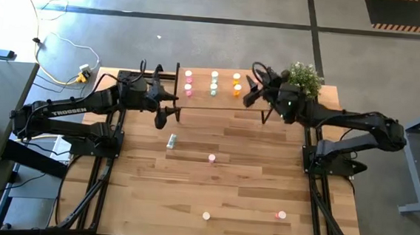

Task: Pick and place medicine bottles onto shelf by color
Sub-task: Adjust the orange pill bottle

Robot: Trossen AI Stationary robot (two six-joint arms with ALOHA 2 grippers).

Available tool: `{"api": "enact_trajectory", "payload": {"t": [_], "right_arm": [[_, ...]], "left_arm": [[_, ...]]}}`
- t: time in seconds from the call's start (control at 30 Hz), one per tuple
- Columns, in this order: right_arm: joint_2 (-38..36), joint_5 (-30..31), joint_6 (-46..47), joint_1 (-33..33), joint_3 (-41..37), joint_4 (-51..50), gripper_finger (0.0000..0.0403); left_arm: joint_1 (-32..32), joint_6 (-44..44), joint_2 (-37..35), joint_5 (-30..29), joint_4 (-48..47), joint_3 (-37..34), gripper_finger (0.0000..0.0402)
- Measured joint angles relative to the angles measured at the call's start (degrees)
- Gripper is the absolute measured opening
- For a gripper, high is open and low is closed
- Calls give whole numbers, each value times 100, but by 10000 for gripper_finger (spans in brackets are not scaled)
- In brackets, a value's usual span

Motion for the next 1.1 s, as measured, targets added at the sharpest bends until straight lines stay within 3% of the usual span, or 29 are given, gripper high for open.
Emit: {"api": "enact_trajectory", "payload": {"t": [0.2,0.5,1.1], "right_arm": [[-5,-1,147,-319,982,-1416,181],[-3,-8,101,-592,1735,-2167,181],[2,-19,-52,-615,1846,-2335,181]], "left_arm": [[-177,149,25,216,-555,-1,225],[-254,151,397,-166,-763,-3,225],[-187,457,863,-769,-776,-3,225]]}}
